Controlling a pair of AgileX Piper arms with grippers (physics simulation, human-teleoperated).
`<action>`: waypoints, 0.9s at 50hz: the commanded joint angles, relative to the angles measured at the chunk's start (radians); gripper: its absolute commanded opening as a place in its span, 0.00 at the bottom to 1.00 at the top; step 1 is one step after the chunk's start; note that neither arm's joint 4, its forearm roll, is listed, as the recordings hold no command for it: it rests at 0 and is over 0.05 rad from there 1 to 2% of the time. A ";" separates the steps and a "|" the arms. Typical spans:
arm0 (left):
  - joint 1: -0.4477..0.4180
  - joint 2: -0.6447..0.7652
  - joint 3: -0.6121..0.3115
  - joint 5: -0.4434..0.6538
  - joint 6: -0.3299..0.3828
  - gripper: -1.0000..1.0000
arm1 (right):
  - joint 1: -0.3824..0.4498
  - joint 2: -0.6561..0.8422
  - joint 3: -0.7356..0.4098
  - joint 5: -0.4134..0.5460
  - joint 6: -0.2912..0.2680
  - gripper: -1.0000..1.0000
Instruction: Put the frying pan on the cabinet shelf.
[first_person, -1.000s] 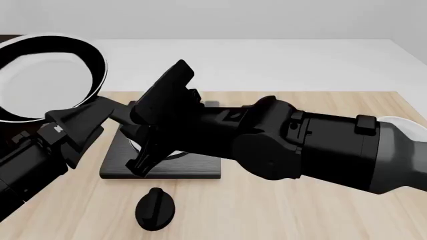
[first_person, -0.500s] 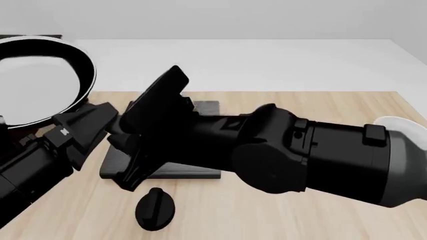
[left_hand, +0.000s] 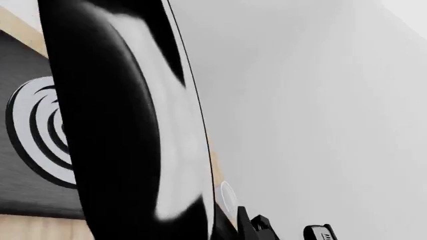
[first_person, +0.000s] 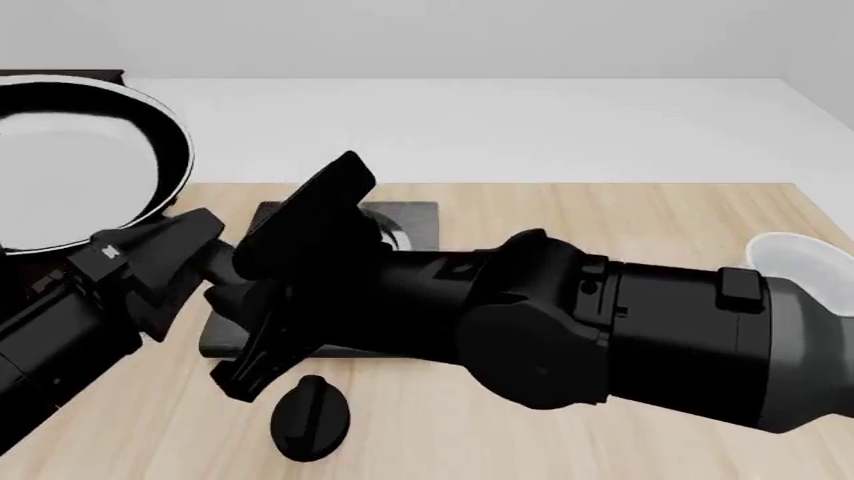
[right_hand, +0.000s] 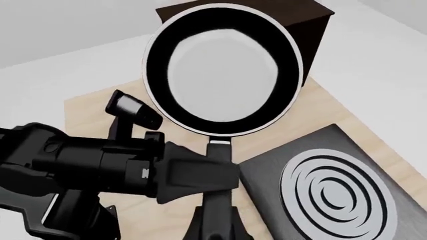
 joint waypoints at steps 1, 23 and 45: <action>0.016 0.016 0.015 -0.011 0.000 0.00 | 0.035 -0.030 -0.020 0.001 -0.026 0.00; 0.033 0.004 0.004 0.006 0.017 0.00 | 0.038 -0.037 -0.001 -0.021 -0.024 0.00; 0.035 0.006 0.009 -0.011 0.030 0.00 | 0.008 -0.065 0.026 -0.022 -0.007 1.00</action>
